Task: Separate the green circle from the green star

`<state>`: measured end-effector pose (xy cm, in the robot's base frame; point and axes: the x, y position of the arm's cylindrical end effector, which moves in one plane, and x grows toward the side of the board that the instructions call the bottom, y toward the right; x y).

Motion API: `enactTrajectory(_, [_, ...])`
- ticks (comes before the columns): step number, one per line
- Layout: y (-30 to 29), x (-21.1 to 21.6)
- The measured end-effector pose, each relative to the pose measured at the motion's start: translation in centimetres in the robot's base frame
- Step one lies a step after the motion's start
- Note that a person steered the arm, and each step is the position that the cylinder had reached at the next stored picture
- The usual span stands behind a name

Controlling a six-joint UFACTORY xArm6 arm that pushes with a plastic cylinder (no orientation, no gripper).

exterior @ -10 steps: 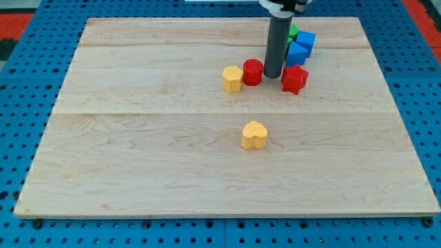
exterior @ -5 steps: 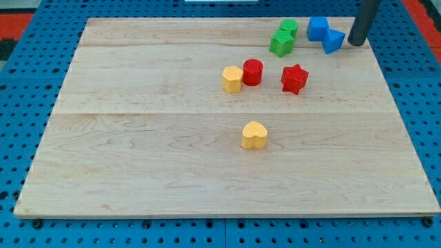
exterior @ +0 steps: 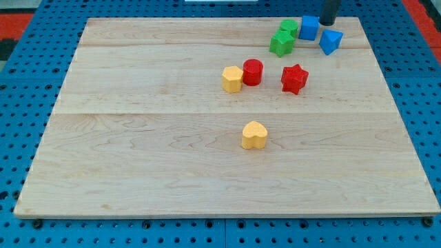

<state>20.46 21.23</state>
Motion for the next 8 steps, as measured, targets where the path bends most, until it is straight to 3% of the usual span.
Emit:
enactTrajectory(2, [-6.8,1.6])
enactTrajectory(6, [-11.4,3.6])
enactTrajectory(8, [-19.4,5.8])
